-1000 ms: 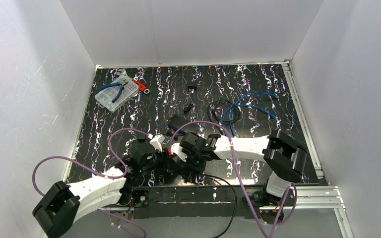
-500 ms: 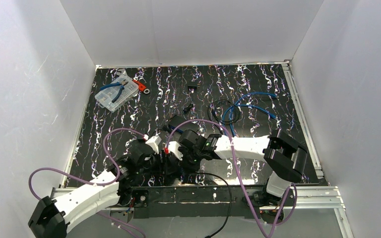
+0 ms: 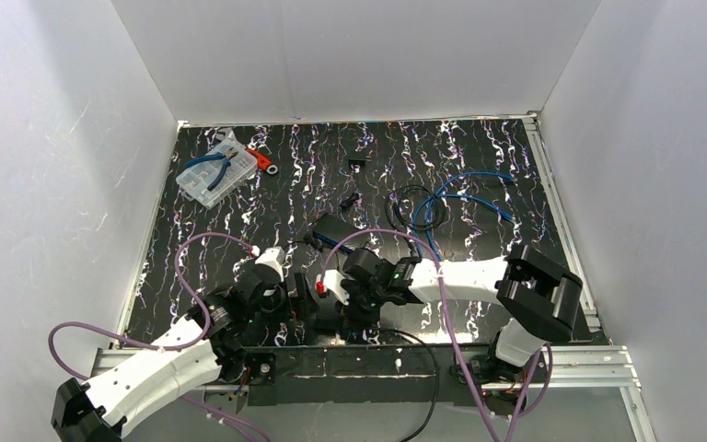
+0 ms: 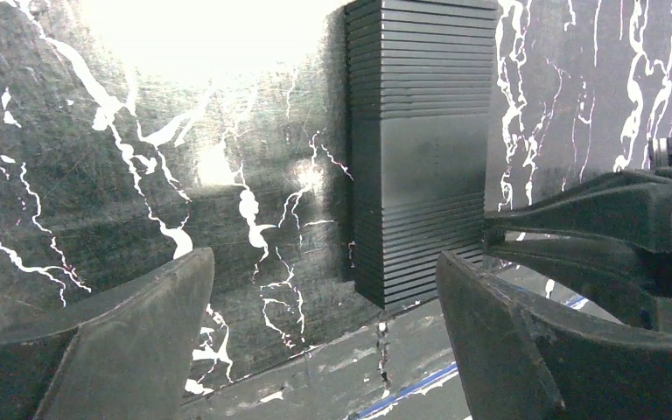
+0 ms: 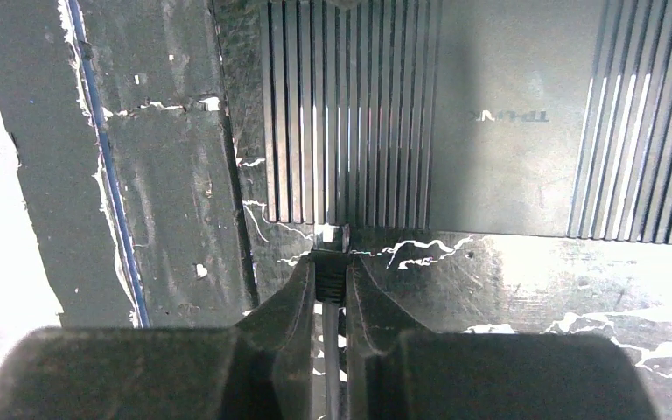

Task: Insert the plug into the switch port
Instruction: Insert the connector into the switch port, then pick up the connector from the center of the board.

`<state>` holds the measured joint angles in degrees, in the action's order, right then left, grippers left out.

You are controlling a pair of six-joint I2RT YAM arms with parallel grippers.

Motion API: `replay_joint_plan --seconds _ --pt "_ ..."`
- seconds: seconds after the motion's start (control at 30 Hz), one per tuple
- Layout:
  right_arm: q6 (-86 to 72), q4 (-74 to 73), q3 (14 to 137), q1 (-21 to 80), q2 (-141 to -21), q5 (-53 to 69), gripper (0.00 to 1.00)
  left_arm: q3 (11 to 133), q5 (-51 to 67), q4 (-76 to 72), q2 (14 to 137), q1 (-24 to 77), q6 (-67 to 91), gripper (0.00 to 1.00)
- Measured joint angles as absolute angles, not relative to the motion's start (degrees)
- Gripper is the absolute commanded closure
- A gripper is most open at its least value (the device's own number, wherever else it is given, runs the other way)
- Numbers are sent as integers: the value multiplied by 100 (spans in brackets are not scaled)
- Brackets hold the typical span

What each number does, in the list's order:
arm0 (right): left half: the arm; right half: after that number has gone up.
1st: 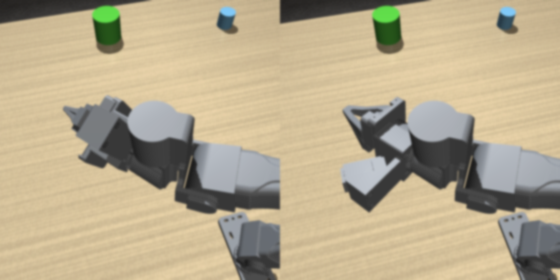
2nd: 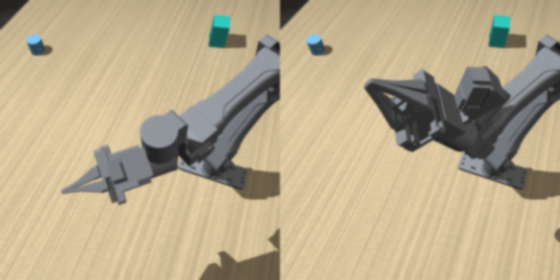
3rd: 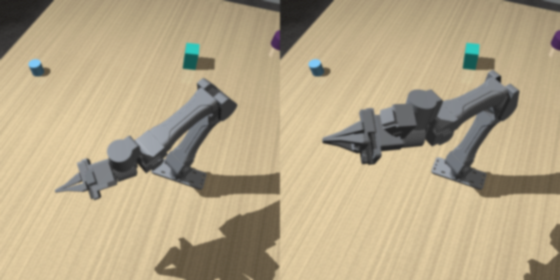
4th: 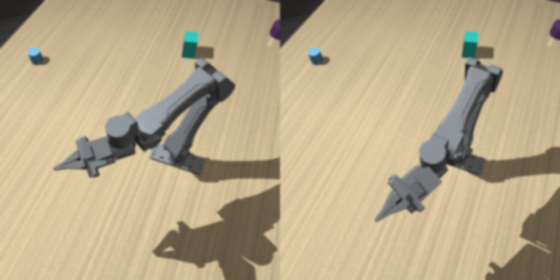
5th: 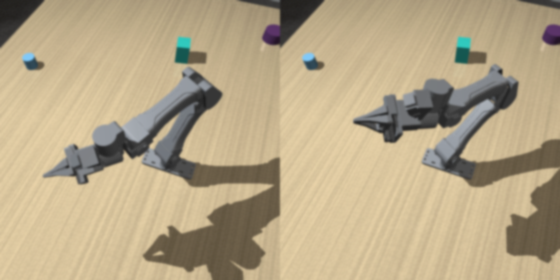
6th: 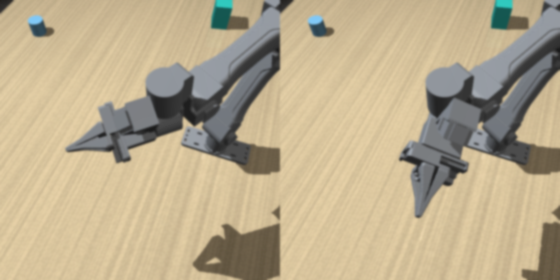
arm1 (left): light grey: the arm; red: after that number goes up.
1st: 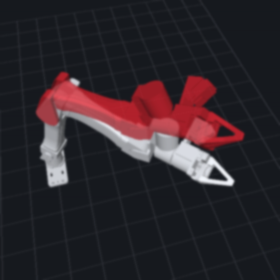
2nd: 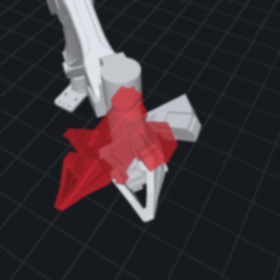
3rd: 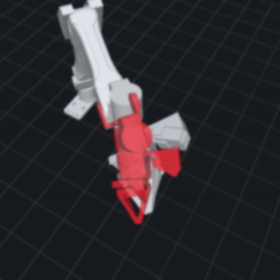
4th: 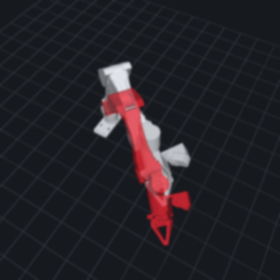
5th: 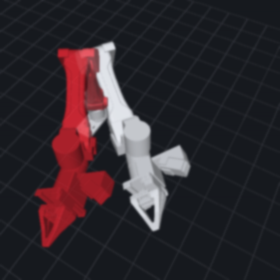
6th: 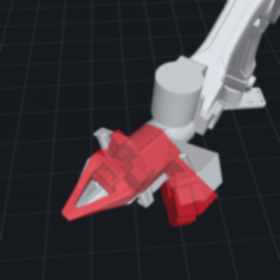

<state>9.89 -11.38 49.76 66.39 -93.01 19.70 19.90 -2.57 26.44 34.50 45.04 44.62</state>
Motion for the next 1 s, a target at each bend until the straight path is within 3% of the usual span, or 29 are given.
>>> replay_joint_plan --seconds 0.13,0.23,0.33,0.8,1.0 --pt "943 -1140 4895 6639 -9150 1914 50 1990 -349 2685 3481 4504 4484 2" --pt "871 -1164 4886 6639 -8956 1640 35 1999 -397 2707 3557 4504 4451 2" --pt "805 -1170 4886 6639 -8608 1203 28 2075 -432 2751 3614 4504 4394 2" --pt "-390 -1302 4890 5911 -6879 -2171 19 2187 -668 2749 3503 4504 4259 0" --pt "-985 -1726 4969 5282 -6792 -2882 19 2185 -679 2703 3433 4504 4193 0"
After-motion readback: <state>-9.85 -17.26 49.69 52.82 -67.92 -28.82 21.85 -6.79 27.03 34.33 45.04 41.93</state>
